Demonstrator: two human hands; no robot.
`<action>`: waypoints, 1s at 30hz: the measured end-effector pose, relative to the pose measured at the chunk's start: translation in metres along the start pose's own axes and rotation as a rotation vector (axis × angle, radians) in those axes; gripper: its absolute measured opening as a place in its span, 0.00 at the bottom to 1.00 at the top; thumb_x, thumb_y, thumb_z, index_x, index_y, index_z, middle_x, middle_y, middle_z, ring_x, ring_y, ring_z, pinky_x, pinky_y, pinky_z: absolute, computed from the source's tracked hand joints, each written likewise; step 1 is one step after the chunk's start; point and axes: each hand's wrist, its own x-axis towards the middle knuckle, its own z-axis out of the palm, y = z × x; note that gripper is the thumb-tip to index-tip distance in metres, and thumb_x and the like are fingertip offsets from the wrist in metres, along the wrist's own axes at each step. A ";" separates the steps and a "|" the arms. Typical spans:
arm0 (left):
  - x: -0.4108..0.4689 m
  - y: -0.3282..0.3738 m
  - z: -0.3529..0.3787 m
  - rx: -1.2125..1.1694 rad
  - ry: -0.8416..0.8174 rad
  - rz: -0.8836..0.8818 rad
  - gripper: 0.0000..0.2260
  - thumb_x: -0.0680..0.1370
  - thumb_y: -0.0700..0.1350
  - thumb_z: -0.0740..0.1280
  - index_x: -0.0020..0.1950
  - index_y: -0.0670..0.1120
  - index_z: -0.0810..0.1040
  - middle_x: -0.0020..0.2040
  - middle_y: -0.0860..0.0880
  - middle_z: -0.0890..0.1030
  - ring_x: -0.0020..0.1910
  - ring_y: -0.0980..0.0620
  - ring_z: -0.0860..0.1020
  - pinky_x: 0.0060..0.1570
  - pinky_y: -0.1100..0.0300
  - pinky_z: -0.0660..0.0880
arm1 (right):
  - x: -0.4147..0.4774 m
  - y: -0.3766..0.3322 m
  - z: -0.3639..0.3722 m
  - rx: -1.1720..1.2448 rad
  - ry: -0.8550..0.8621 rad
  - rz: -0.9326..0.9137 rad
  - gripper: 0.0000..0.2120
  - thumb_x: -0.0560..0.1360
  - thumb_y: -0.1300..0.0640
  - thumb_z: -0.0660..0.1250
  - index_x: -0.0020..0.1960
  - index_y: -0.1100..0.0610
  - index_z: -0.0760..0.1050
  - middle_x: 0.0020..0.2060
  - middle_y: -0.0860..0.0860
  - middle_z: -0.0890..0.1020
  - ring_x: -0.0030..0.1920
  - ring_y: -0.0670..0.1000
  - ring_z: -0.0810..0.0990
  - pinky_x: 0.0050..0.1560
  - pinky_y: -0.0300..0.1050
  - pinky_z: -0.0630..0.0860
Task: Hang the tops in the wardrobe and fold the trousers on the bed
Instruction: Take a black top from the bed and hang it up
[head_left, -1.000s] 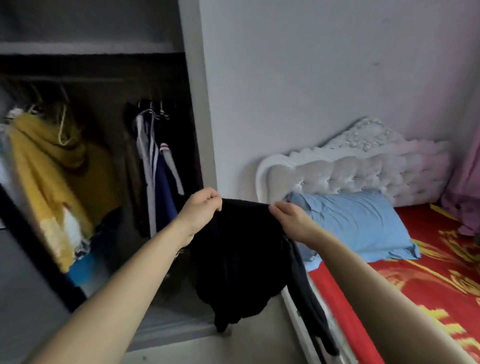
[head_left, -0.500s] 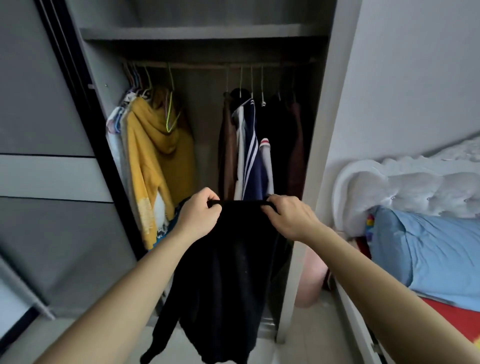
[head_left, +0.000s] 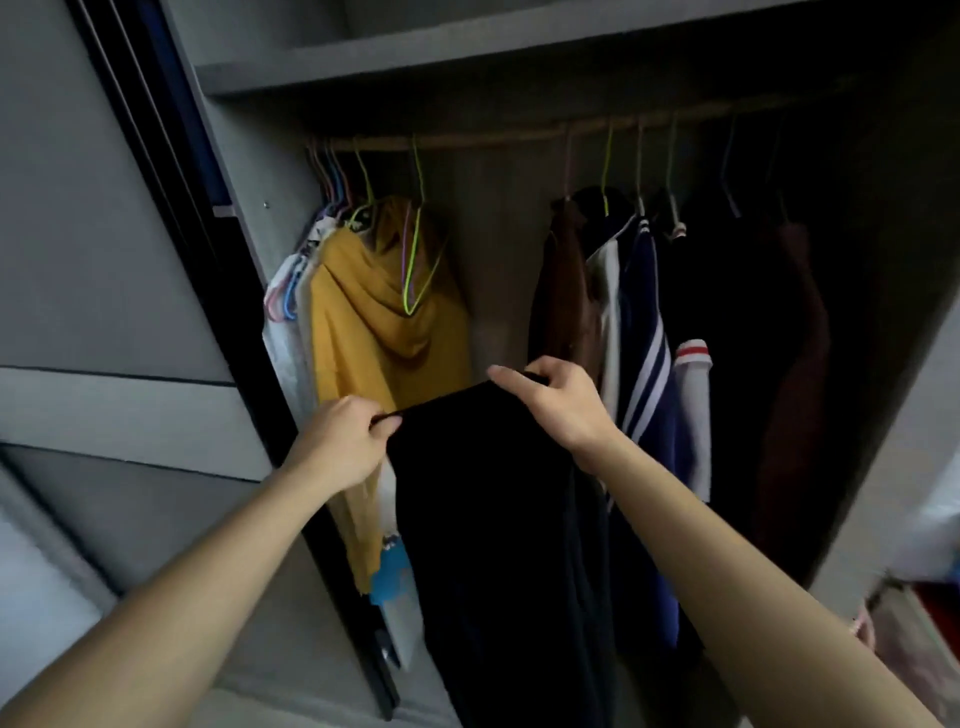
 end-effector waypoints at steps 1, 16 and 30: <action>0.013 -0.005 0.001 -0.139 0.028 -0.067 0.13 0.81 0.50 0.64 0.40 0.45 0.78 0.37 0.45 0.81 0.36 0.46 0.82 0.36 0.51 0.79 | 0.017 0.000 0.004 0.015 -0.024 -0.010 0.24 0.65 0.34 0.74 0.42 0.55 0.80 0.34 0.52 0.85 0.33 0.52 0.84 0.32 0.44 0.76; 0.144 -0.050 0.009 -0.813 0.350 -0.123 0.10 0.75 0.57 0.59 0.48 0.52 0.74 0.42 0.52 0.78 0.50 0.47 0.78 0.40 0.58 0.70 | 0.167 -0.011 0.066 -0.077 -0.085 0.006 0.13 0.80 0.43 0.63 0.48 0.51 0.80 0.35 0.49 0.78 0.38 0.50 0.78 0.44 0.49 0.77; 0.189 -0.118 0.002 -0.855 0.253 -0.007 0.08 0.79 0.46 0.63 0.40 0.47 0.73 0.33 0.48 0.74 0.33 0.52 0.72 0.34 0.55 0.70 | 0.244 -0.062 0.151 -0.301 0.371 -0.142 0.17 0.82 0.50 0.58 0.41 0.60 0.76 0.41 0.60 0.82 0.46 0.60 0.80 0.51 0.54 0.77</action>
